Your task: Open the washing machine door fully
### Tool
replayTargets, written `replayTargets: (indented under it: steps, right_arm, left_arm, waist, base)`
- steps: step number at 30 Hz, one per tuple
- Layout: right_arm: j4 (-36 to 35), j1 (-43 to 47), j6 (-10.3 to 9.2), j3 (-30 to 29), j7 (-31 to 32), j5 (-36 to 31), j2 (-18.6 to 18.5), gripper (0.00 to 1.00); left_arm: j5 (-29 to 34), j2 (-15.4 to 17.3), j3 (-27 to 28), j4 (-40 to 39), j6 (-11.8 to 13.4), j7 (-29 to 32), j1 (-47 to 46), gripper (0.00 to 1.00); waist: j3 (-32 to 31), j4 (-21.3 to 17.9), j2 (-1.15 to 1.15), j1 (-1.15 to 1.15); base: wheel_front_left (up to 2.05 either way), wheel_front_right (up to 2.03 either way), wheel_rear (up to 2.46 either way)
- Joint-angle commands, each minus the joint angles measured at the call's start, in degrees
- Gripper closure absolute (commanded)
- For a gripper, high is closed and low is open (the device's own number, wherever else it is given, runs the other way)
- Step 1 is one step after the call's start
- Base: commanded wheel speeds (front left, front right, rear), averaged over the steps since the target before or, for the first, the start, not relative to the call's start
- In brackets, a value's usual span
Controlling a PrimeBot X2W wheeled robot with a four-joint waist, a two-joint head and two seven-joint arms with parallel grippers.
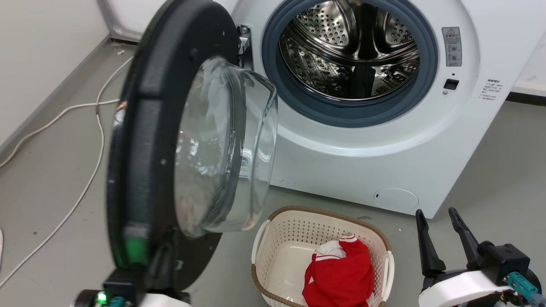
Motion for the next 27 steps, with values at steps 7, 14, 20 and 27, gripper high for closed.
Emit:
replayTargets:
  steps: [7,14,20,27]
  right_arm:
    - [-0.51,-0.59,-0.04,-0.31,0.55,-0.21,0.11,0.00]
    - [-1.43,-1.31,-0.03,-0.43,1.19,-0.76,0.11,0.00]
    - [-2.21,-2.57,-0.03,-0.54,1.80,-1.39,0.11,0.00]
    - [-2.75,-3.89,-0.04,-0.44,1.95,-1.94,0.10,0.00]
  left_arm:
    - [-2.27,3.82,7.23,2.13,1.79,-1.47,-1.60,1.00]
    - [-5.18,5.74,12.61,6.45,1.03,-3.29,-4.45,1.00]
    - [-6.31,7.28,16.49,9.69,0.56,-4.30,-8.11,1.00]
    - [-7.90,10.47,21.07,14.49,-1.03,-4.67,-12.34,1.00]
  waist:
    - [0.68,0.31,0.00,0.00]
    - [2.27,-0.01,0.00,0.00]
    - [4.80,-0.51,0.00,0.00]
    - [7.80,-1.49,0.00,0.00]
  base:
    - [0.00,0.00,0.00]
    - [0.00,0.00,0.00]
    - [0.00,0.00,0.00]
    - [0.00,0.00,0.00]
